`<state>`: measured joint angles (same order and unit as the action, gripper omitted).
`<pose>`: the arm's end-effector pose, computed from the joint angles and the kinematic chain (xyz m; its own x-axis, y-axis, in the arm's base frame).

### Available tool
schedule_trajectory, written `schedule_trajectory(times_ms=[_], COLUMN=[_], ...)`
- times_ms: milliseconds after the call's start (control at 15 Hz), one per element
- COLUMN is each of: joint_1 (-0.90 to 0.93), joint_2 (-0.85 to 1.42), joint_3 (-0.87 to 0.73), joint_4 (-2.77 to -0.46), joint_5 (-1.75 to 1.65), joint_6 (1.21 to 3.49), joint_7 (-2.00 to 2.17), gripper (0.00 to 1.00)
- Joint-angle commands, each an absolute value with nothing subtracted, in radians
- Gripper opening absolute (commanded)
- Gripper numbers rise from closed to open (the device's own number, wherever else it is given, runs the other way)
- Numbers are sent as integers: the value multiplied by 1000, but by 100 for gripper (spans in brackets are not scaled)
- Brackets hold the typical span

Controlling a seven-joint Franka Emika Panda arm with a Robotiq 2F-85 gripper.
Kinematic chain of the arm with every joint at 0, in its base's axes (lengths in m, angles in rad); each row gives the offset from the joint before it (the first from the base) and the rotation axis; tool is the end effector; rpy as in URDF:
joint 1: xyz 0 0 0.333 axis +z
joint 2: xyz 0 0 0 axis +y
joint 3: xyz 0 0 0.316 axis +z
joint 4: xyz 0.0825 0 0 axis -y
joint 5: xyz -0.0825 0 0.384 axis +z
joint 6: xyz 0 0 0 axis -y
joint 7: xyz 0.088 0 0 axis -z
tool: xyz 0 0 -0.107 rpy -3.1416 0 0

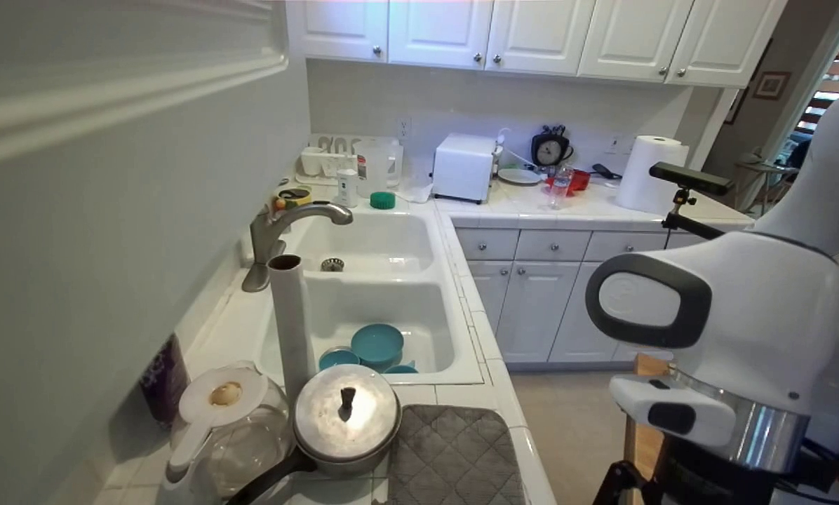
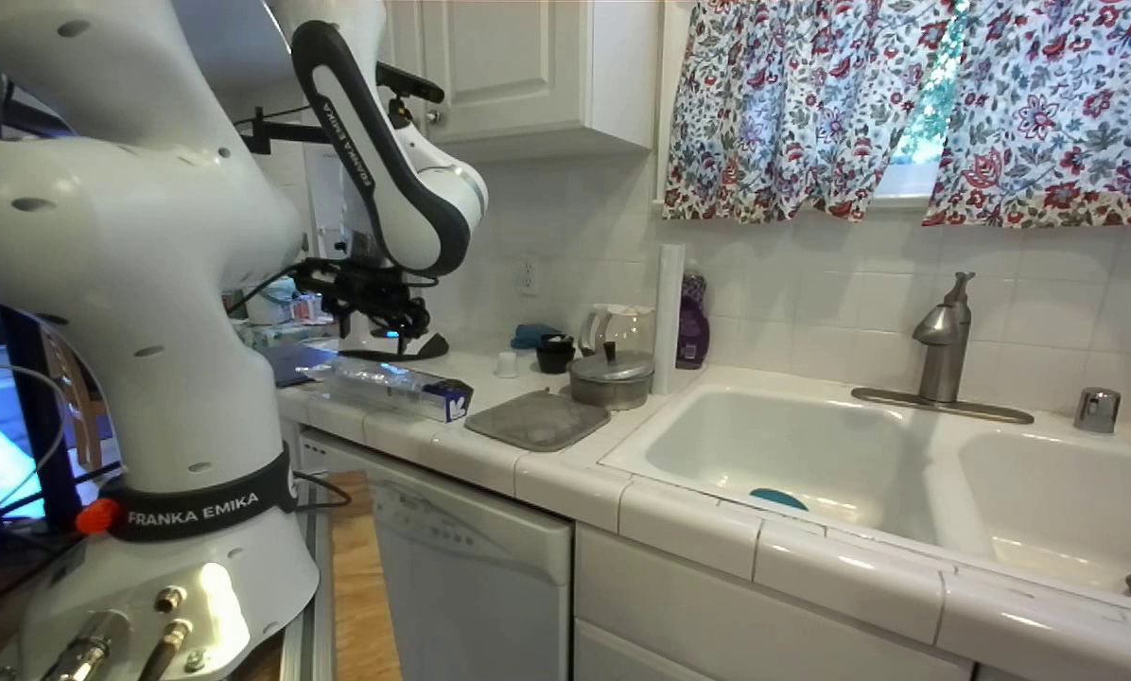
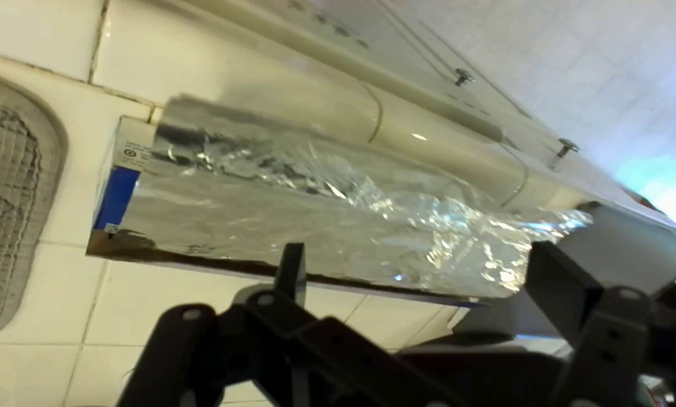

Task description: Pull out the tin foil

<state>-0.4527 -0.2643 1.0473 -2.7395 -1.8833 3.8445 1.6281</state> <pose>0.1687 0.2596 0.2975 0.5103 0.7671 0.3887 0.8585 -0.4278 -0.2828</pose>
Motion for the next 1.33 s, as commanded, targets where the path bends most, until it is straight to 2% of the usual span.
schedule_trajectory(times_ms=[0,67,333,400,533,600,667,1267], joint_1=[-236,-290,-306,-221,-240,-187,-181,-151], joint_2=[-444,-531,-703,-671,-718,-629,-643,-618], joint_3=[792,821,736,648,635,622,604,594], joint_4=[-2694,-2678,-2602,-2575,-2540,-2571,-2562,-2567], joint_5=[-2036,-2057,-2229,-2317,-2415,-2363,-2380,-2378], joint_6=[4030,4104,4212,4164,4166,4128,4130,4116], joint_7=[1873,1918,2123,2196,2278,2219,2234,2232], gripper=[100,100,100,100,100,100,100,100])
